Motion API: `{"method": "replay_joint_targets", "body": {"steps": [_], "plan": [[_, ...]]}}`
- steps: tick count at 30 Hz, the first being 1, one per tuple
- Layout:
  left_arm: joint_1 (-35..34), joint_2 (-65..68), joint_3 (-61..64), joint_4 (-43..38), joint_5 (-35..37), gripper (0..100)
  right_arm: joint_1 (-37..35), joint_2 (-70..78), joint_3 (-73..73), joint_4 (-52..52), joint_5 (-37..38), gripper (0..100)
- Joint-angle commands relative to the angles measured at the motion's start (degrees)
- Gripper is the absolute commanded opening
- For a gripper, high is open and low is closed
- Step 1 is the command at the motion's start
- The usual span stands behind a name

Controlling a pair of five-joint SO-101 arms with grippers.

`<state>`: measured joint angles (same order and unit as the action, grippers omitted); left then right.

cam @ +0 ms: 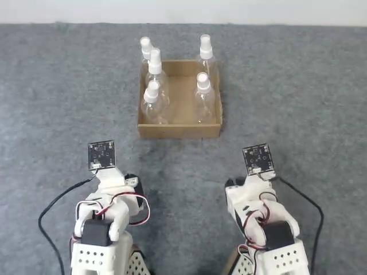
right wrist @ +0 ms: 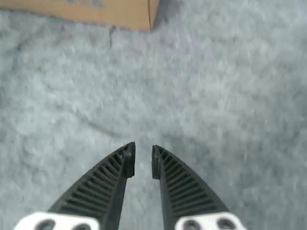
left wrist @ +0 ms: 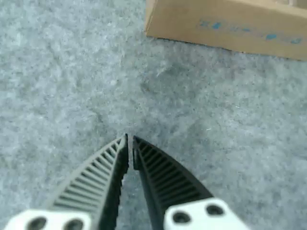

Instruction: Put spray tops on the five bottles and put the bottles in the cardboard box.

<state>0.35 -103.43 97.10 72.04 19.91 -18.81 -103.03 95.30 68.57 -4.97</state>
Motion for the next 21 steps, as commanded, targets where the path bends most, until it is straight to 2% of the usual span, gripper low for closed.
{"method": "replay_joint_targets", "body": {"steps": [1,21], "plan": [[-0.44,-1.05,-0.57,0.26,-0.26,1,0.31,-0.84,1.14,6.64,-0.79,3.5],[-0.26,-1.05,-0.57,0.26,-0.26,1,0.22,-0.84,1.14,6.29,-0.88,3.5]]}}
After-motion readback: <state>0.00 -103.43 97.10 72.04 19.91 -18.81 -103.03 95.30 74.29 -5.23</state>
